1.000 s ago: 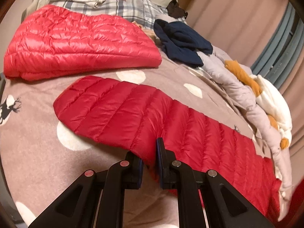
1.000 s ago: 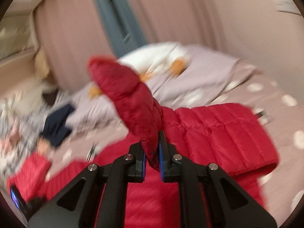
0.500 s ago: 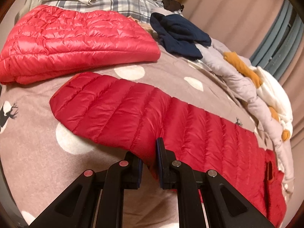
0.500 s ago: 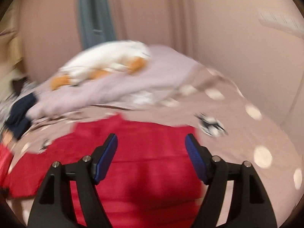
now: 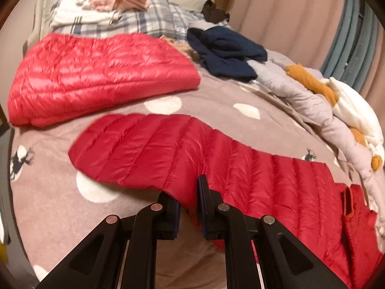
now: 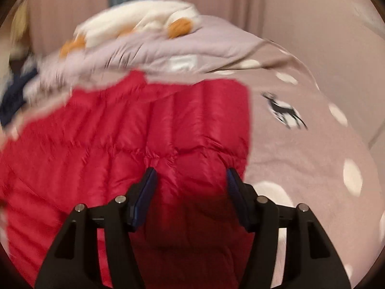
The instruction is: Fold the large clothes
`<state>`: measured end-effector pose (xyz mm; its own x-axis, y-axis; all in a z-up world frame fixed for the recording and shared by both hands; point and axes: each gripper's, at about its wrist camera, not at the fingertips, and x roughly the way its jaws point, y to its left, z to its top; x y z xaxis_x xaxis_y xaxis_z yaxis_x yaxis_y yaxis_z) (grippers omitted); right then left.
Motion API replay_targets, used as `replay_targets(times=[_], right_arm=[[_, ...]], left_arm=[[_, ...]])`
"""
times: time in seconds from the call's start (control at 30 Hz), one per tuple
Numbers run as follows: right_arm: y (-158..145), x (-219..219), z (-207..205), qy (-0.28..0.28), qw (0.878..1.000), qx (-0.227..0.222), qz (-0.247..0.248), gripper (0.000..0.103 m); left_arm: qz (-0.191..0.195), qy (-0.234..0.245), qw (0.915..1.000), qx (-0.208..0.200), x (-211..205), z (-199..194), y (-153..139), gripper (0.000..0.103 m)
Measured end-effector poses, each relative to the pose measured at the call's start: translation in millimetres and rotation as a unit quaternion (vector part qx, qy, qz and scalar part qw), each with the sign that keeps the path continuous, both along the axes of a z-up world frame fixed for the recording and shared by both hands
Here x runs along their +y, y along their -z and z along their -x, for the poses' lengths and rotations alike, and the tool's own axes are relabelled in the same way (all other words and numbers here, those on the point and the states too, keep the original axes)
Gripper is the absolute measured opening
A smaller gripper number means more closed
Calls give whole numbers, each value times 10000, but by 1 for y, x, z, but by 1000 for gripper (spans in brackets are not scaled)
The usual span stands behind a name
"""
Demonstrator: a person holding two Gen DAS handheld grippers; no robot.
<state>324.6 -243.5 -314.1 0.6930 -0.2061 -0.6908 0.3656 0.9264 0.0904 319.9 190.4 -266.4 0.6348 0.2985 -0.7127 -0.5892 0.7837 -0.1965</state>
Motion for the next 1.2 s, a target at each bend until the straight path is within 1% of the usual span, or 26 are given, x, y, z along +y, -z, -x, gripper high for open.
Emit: replay_targets(times=[0.07,0.1,0.17,0.2,0.27,0.33,0.4,0.5,0.57,0.63,0.67,0.7,0.73,0.77,0.8,0.83,0.87,0.9,0.93,0.97,1.0,1.07,1.1,1.13,1.17,1.2], right_arm=[[-16,-18,19,180,9990,-289,-301,62],[-31,-28,35,308,9976,-550,-286,66],[-56,-30,59,528,9941,-944,-80,73],[-63,-31,70,639,9924,-1052,-48,76],[-80,-42,94,913,9876,-1253,-260,77],[-93,-51,114,1067,9818,-1500,-466,77],[-102,-49,126,1090,9804,-1613,-316,77],[-102,-48,128,1066,9831,-1488,19,77],[-97,-56,126,1010,9847,-1414,-107,76],[-91,-64,120,933,9864,-1331,-243,75],[-90,-66,118,855,9879,-1278,-197,72],[-90,-64,117,788,9890,-1243,-123,66],[-89,-62,116,700,9902,-1211,-30,63],[-90,-61,117,644,9907,-1197,6,57],[-88,-61,117,597,9911,-1192,-10,50],[-87,-62,117,572,9913,-1182,-95,46],[-84,-63,116,564,9914,-1164,-189,39],[-82,-65,116,583,9915,-1136,-256,34],[-81,-66,116,617,9914,-1127,-260,33],[-81,-67,116,648,9911,-1134,-250,33],[-81,-68,117,654,9908,-1157,-256,33],[-82,-70,119,590,9906,-1189,-317,35],[-83,-70,121,595,9904,-1207,-330,35],[-84,-69,121,618,9901,-1216,-318,35],[-84,-68,122,653,9899,-1221,-302,37],[-84,-67,121,673,9898,-1218,-307,41]], left_arm=[[-256,11,9997,-21,-6,0,-5,11],[-376,18,9993,-42,-9,1,-8,11],[-533,13,9986,-45,-14,2,-13,11],[-561,17,9984,-75,-17,2,-17,11],[-587,118,9979,-232,-24,4,-26,11],[-781,302,9959,-355,-40,5,-37,11],[-938,442,9935,-462,-58,5,-44,11],[-873,906,9906,-542,-101,0,-56,11],[-1020,1359,9831,-680,-142,-3,-68,11],[-1294,2009,9672,-861,-197,-3,-83,11],[-1367,2293,9595,-896,-218,-2,-86,11],[-1388,2668,9492,-921,-244,-1,-89,11],[-1359,2909,9426,-920,-262,1,-89,11],[-1220,3172,9360,-911,-283,4,-88,11],[-1068,3302,9335,-901,-292,7,-85,11],[-872,3454,9306,-845,-301,9,-82,11],[-643,3641,9261,-748,-309,11,-78,13],[-459,3818,9210,-628,-315,11,-74,26],[-397,3876,9196,-494,-320,12,-70,47],[-464,3808,9225,-432,-321,15,-69,56],[-621,3693,9261,-463,-321,19,-70,64],[-1003,3550,9267,-717,-315,32,-78,66],[-1209,3430,9277,-841,-308,38,-83,72],[-1343,3275,9304,-948,-297,43,-89,82],[-1401,3136,9334,-1035,-291,49,-92,87],[-1412,3035,9360,-1086,-282,52,-94,93]])
